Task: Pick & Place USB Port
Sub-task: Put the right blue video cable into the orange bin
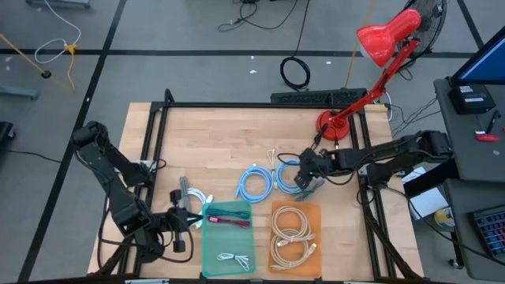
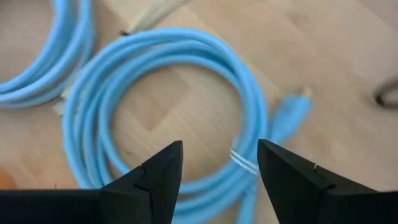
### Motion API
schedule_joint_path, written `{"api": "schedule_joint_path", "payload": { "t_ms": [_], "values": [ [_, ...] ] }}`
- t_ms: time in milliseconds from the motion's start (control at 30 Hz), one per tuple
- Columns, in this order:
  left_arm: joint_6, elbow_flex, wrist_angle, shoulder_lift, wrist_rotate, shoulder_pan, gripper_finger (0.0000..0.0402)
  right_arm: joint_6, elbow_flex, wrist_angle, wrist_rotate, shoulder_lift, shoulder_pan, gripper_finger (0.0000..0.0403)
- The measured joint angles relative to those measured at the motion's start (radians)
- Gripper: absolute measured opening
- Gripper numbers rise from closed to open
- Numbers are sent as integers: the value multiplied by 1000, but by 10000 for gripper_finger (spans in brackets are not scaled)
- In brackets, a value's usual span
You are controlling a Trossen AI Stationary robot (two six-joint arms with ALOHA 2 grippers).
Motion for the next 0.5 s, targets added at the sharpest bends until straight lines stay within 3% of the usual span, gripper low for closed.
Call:
{"api": "schedule_joint_path", "payload": {
  "t_ms": [167, 500],
  "values": [
    [0, 0, 3, 0, 0, 0, 3, 123, 0, -80, -1, -12, -1, 201],
    [2, 0, 12, 0, 3, 0, 3, 126, 0, -108, 0, 64, -41, 201]
  ]
}}
